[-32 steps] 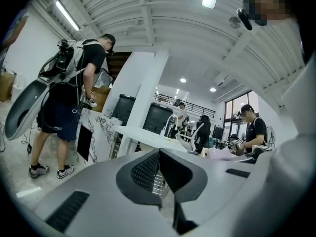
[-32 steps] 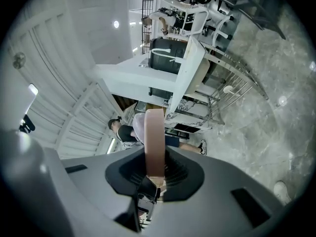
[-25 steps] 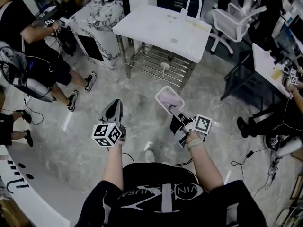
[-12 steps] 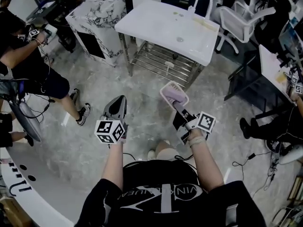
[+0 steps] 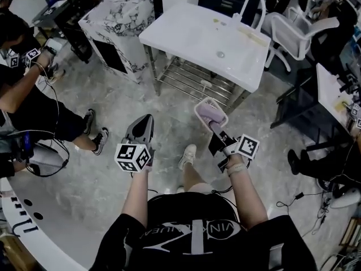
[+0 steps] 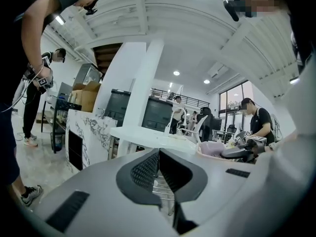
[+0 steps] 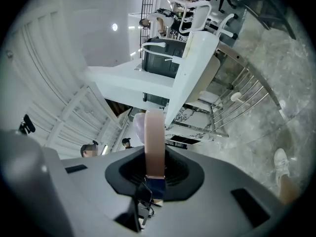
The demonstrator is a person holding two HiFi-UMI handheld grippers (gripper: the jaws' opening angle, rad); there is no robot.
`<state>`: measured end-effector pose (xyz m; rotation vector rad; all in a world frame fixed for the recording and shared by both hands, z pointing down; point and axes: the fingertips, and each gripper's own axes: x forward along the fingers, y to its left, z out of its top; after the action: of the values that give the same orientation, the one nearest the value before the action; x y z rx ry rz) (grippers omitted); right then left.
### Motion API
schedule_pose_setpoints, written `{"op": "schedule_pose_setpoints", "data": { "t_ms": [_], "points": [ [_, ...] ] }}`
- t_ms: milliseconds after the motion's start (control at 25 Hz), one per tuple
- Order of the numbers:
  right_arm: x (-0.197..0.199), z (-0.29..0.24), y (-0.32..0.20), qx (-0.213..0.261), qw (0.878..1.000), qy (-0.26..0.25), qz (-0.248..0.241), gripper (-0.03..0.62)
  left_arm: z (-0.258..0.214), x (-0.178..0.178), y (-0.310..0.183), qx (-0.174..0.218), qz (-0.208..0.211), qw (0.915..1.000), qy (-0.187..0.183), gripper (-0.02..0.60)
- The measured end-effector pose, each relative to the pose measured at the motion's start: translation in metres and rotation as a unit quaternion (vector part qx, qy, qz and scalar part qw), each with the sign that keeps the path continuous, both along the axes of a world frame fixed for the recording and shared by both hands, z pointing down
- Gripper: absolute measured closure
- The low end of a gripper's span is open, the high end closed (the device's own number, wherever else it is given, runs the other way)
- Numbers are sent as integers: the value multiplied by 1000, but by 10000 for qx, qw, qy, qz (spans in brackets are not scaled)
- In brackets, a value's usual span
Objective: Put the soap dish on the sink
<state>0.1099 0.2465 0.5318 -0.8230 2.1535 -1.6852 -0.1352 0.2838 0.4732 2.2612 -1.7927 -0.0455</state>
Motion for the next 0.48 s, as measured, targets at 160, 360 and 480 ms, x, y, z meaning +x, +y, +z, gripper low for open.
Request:
{"op": "schedule_pose_setpoints", "data": {
  "t_ms": [160,360,480],
  "points": [
    [-4,1,-32,40,10000,59,31,522,1,-7,-33,0,17,10000,18,563],
    [-6,0,-67,-39,10000,11,53,522,2,-3,-74,-60,102,9999,68,563],
    [-8,-1,-85,-113,9999,40,93,522,-3,-7,-92,-125,143,9998,48,563]
  ]
}}
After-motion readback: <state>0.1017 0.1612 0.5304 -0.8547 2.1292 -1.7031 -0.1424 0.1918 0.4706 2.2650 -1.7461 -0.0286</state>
